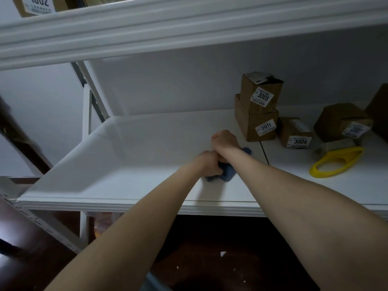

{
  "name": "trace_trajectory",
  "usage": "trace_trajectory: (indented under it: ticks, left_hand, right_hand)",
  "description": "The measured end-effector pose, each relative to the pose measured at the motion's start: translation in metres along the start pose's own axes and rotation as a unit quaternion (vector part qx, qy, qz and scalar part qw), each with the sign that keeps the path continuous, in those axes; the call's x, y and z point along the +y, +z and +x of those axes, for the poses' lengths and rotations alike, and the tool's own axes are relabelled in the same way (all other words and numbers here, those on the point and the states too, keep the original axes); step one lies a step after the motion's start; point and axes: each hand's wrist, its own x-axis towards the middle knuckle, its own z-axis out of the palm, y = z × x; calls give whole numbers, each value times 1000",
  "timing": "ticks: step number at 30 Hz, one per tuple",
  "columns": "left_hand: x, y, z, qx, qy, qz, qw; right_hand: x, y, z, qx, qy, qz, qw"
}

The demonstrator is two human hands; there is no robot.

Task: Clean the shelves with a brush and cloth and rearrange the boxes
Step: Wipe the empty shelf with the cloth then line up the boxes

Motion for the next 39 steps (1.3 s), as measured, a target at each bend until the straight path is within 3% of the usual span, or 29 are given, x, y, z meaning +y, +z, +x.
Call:
trace_trajectory:
  ticks: [4,10,14,18,23,25,29,31,34,37,39]
  left_hand:
    - [-35,-14,3,-25,-36,40,998]
    - [-128,-27,-6,77,-156,62,983]
    - [-151,-20,13,47,-209,90,973]
    - [-128,-13,47,27,-171,51,984]
    - [-45,-13,87,14,-4,-45,999]
    - [-30,-16,98,-4,21,-41,999]
    - [-36,-30,103,5,-8,-58,998]
    - [-49,-29,105,53,-41,-48,997]
    - [-69,-25,116,82,-98,35,991]
    - [-71,-29,122,94,-146,17,985]
    - [-66,-29,123,96,-130,-4,987]
  right_hand:
    - [0,4,5,-5,-16,-31,999]
    - [3,11,14,-19,-40,-69,997]
    - [7,18,20,-17,-69,-84,994]
    - [10,24,29,-10,-92,-91,992]
    - [20,14,47,51,-104,-137,984]
    - [25,6,55,74,-94,-157,980]
    - [21,4,63,73,-95,-178,977]
    - [13,16,66,44,-112,-210,970]
    - [-2,34,77,-46,-71,-250,965]
    - [-8,42,90,-78,-79,-227,968]
    - [-6,37,93,-93,-64,-238,965]
